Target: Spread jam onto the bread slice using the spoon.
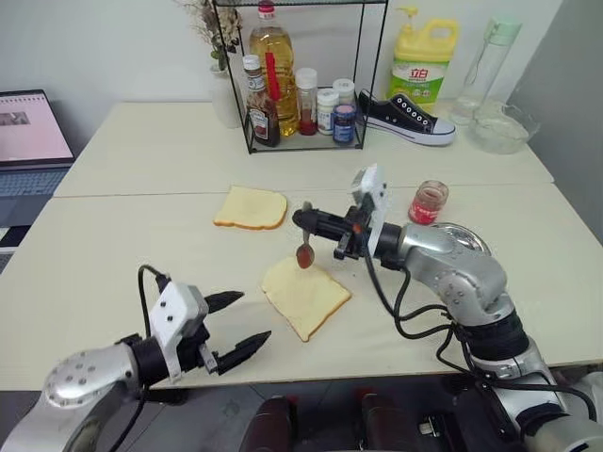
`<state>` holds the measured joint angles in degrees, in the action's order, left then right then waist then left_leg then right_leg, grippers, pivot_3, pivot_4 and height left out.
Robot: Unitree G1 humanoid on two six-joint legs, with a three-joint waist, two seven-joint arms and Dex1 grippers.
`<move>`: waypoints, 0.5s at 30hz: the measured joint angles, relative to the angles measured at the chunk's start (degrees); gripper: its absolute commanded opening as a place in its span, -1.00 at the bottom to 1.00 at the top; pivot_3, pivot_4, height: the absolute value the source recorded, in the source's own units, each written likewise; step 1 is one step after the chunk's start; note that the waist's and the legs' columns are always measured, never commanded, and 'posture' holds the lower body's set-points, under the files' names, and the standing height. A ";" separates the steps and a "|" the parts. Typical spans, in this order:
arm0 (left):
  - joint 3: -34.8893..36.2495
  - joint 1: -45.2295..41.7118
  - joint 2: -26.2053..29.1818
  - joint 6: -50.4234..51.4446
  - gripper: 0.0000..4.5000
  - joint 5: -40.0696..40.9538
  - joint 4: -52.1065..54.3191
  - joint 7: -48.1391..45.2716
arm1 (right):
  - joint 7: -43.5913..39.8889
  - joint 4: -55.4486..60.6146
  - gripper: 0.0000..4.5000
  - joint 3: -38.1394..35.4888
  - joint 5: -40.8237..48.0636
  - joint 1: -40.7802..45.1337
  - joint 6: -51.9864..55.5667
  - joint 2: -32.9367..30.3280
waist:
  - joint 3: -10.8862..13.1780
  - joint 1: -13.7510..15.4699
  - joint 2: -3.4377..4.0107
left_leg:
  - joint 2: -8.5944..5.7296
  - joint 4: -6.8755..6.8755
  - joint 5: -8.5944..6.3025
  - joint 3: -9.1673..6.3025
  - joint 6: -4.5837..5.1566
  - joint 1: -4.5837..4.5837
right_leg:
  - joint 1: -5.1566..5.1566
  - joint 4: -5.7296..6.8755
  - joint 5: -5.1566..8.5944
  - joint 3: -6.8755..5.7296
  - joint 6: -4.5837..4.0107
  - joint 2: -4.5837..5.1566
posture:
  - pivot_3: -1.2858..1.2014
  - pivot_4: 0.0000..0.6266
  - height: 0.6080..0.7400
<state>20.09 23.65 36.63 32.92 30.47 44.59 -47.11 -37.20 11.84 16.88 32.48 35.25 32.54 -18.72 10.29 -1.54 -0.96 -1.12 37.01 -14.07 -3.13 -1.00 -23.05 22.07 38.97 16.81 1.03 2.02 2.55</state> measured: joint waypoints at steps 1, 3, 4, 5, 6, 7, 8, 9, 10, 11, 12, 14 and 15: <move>0.58 1.44 -0.36 -0.60 1.00 0.00 0.87 0.33 | -1.49 -0.56 -0.98 0.71 -1.36 -0.20 -1.82 0.02 | 0.00 0.00 0.00 | 0.00 0.00 0.00 0.00 0.00 0.00 | 0.00 -0.01 0.00 0.00 0.00 0.01 | 0.03 -0.52 1.00; 1.04 3.93 -0.65 -1.53 1.00 0.00 2.12 0.46 | -4.27 -1.23 -0.98 2.13 -4.08 -0.47 -5.21 0.01 | 0.00 0.00 0.00 | -0.01 -0.01 0.00 0.00 0.00 0.01 | -0.01 0.00 0.00 -0.01 0.00 0.01 | 0.03 -0.52 1.00; 1.08 4.91 -0.73 -2.15 1.00 0.00 2.27 0.47 | -5.34 -1.47 -0.98 2.57 -4.91 -0.48 -6.48 0.06 | 0.00 -0.01 0.00 | -0.01 -0.01 0.00 0.00 0.00 0.02 | -0.01 0.00 0.00 -0.01 0.00 0.01 | 0.03 -0.52 1.00; 1.13 5.46 -0.90 -2.51 1.00 0.00 2.37 0.55 | -6.47 -1.74 -0.98 2.81 -5.89 -0.55 -7.90 0.08 | 0.00 0.01 0.00 | -0.01 -0.01 0.00 -0.02 0.00 0.02 | -0.02 0.00 0.00 -0.02 0.00 0.01 | 0.03 -0.52 1.00; 1.18 5.90 -0.92 -2.84 1.00 -0.01 2.37 0.82 | -7.32 -2.05 -0.98 3.03 -6.80 -0.62 -9.06 0.10 | -0.01 0.01 -0.01 | -0.01 -0.01 0.00 -0.02 0.00 0.03 | -0.03 0.00 0.00 -0.03 0.00 0.01 | 0.03 -0.52 1.00; 1.24 6.03 -0.92 -3.08 1.00 0.00 2.37 1.09 | -8.04 -2.20 -0.98 3.15 -7.35 -0.82 -9.99 0.09 | -0.01 0.01 -0.01 | -0.02 -0.01 0.00 -0.02 0.00 0.03 | -0.03 -0.01 0.00 -0.03 -0.01 0.01 | 0.03 -0.52 1.00; 1.44 5.98 -0.91 -3.20 1.00 0.02 2.37 1.43 | -8.89 -2.36 -0.98 3.51 -8.22 -1.02 -10.92 0.12 | -0.01 0.01 -0.01 | -0.02 -0.01 0.00 -0.02 0.00 0.03 | -0.04 -0.01 0.00 -0.03 -0.01 0.01 | 0.03 -0.52 1.00; 1.64 5.92 -0.87 -3.26 1.00 0.06 2.37 1.52 | -9.43 -2.52 -0.98 3.82 -8.94 -1.25 -11.60 0.16 | -0.01 0.00 -0.02 | -0.02 -0.01 0.00 -0.02 0.00 0.03 | -0.04 -0.01 0.00 -0.03 -0.01 0.01 | 0.03 -0.52 1.00; 1.71 5.86 -0.81 -3.32 1.00 0.10 2.37 1.57 | -10.05 -2.71 -0.98 4.07 -9.46 -1.57 -12.30 0.18 | -0.01 0.00 -0.02 | -0.02 -0.01 0.00 -0.03 0.00 0.03 | -0.04 -0.01 0.00 -0.03 -0.01 0.01 | 0.03 -0.52 1.00; 1.72 5.79 -0.76 -3.37 1.00 0.18 2.37 1.57 | -10.52 -2.85 -0.98 4.45 -10.03 -1.90 -12.85 0.21 | -0.01 -0.02 -0.02 | -0.02 -0.02 0.00 -0.02 0.00 0.04 | -0.04 -0.01 0.00 -0.03 -0.01 0.01 | 0.03 -0.52 1.00; 1.72 5.74 -0.72 -3.40 1.00 0.24 2.37 1.57 | -10.96 -2.93 -0.98 4.61 -10.72 -2.29 -13.32 0.32 | -0.01 -0.03 -0.02 | -0.02 -0.02 0.00 -0.02 0.00 0.04 | -0.04 -0.01 0.01 -0.03 -0.01 0.01 | 0.03 -0.52 1.00; 1.65 5.23 -0.41 -3.63 1.00 0.22 2.28 1.49 | -11.52 -2.98 -0.98 4.67 -11.14 -2.79 -13.56 0.57 | -0.01 -0.04 -0.02 | -0.02 -0.02 0.00 -0.02 -0.01 0.04 | -0.04 0.00 0.01 -0.03 -0.01 0.01 | 0.03 -0.52 1.00; 1.47 4.80 -0.22 -3.79 1.00 0.14 2.11 1.46 | -11.62 -2.97 -0.98 4.67 -11.29 -2.88 -13.65 0.71 | -0.01 -0.02 -0.01 | -0.02 -0.02 0.00 -0.03 -0.01 0.04 | -0.04 0.00 0.01 -0.04 -0.01 0.01 | 0.03 -0.52 1.00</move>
<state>21.57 28.45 36.41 29.13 30.61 46.70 -45.65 -48.82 8.87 21.55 21.19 32.37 18.89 -18.01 10.28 -1.56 -0.97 -1.15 36.99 -14.08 -3.15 -1.01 -23.01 22.03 38.97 16.81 1.00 2.01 2.56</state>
